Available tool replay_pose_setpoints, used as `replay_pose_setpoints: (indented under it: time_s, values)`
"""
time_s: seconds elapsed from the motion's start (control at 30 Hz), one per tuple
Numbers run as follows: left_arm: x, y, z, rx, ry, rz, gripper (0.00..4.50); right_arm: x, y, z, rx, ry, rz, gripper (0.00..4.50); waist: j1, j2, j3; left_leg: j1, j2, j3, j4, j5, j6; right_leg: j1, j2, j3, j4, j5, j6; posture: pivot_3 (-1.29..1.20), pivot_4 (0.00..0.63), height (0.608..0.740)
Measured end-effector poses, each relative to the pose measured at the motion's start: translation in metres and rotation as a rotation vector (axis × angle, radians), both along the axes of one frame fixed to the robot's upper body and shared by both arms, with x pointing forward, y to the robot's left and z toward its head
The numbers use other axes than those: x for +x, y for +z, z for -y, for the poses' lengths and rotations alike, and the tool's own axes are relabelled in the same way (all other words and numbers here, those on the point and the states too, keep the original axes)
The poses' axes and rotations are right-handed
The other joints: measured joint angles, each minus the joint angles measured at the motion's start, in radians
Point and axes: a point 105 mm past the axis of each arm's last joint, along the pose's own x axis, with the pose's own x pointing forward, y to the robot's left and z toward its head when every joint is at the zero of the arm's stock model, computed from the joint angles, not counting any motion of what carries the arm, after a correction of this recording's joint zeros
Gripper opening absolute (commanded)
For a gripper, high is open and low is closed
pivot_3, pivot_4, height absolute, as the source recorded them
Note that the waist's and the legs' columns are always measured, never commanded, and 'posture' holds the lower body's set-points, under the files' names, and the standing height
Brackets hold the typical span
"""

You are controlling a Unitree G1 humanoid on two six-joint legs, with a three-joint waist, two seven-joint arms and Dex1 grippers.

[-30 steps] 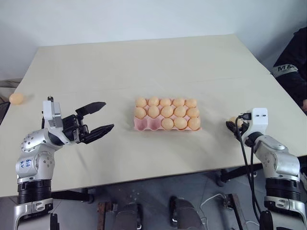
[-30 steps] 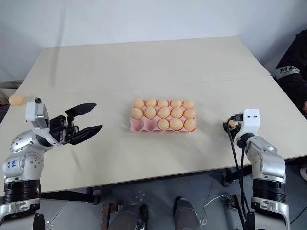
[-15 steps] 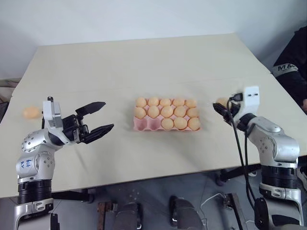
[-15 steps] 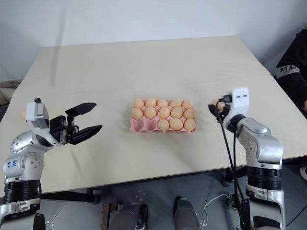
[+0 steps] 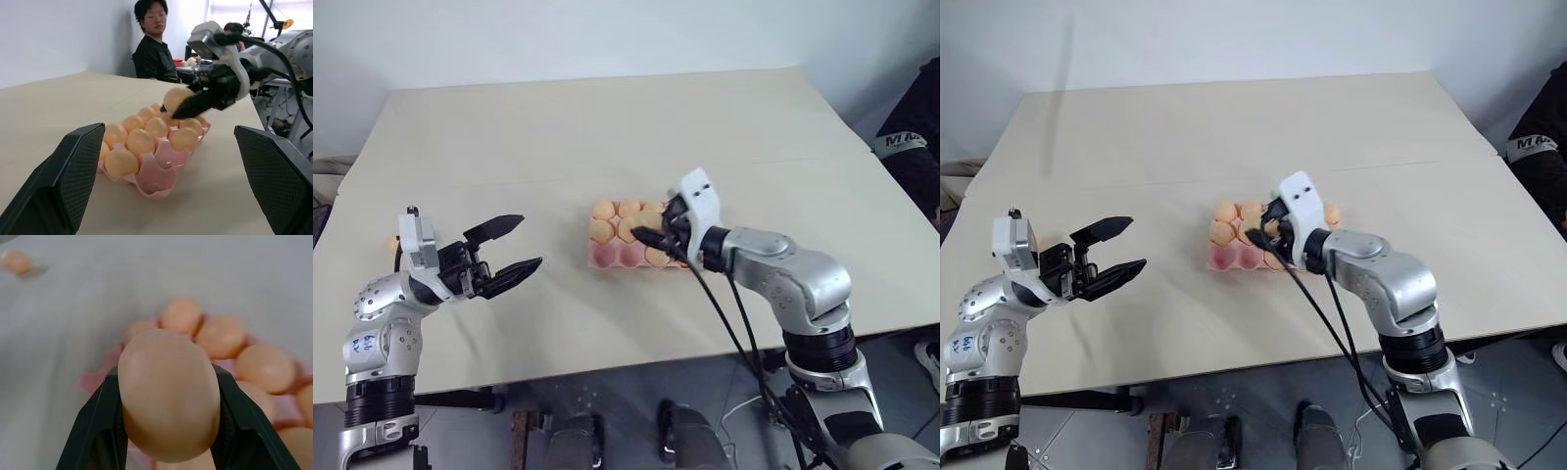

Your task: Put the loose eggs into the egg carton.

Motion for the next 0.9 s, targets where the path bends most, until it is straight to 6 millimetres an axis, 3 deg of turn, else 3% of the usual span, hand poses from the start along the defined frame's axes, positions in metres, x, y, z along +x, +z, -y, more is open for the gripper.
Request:
replay_pose_setpoints:
  time_s: [0.13, 0.33, 0.6, 0.8, 0.9]
  values:
    - [-0.004, -0.001, 0.0, 0.008, 0.009, 0.004, 4.5, 0.002, -0.017, -0.009, -0.054, 0.035, -0.018, 1.65, 0.0, 0.0, 0.0, 0.0, 0.001, 0.001, 0.0, -0.001, 0.0, 0.0, -0.001, -0.006, 0.0, 0.0, 0.0, 0.0, 0.15, 0.74]
    - [-0.01, -0.001, -0.006, 0.01, 0.046, 0.009, 4.5, 0.01, -0.023, -0.015, -0.074, 0.047, -0.007, 1.65, -0.001, 0.0, 0.0, 0.0, 0.002, 0.002, 0.0, -0.002, -0.001, 0.0, 0.001, -0.01, 0.0, 0.0, 0.0, 0.0, 0.15, 0.74]
    - [-0.015, 0.0, -0.01, 0.011, 0.07, 0.011, 4.5, 0.007, -0.021, -0.021, -0.087, 0.106, 0.016, 4.35, 0.0, 0.0, 0.0, 0.0, 0.002, 0.003, 0.001, -0.002, -0.001, 0.0, 0.001, -0.01, 0.0, 0.0, 0.0, 0.0, 0.15, 0.74]
    - [-0.013, 0.002, -0.013, 0.006, 0.098, 0.015, 4.5, 0.003, -0.014, -0.016, -0.091, 0.133, 0.032, 4.47, 0.0, 0.0, 0.0, 0.0, 0.002, 0.003, 0.001, -0.002, -0.001, 0.0, 0.0, -0.01, 0.0, 0.0, 0.0, 0.0, 0.15, 0.74]
    - [-0.013, 0.004, -0.014, 0.006, 0.12, 0.02, 4.5, 0.003, 0.0, -0.003, -0.064, 0.132, 0.065, 4.47, 0.001, 0.0, 0.0, 0.0, 0.003, 0.003, 0.0, -0.003, -0.001, 0.0, 0.0, -0.01, -0.001, 0.0, 0.0, 0.0, 0.15, 0.74]
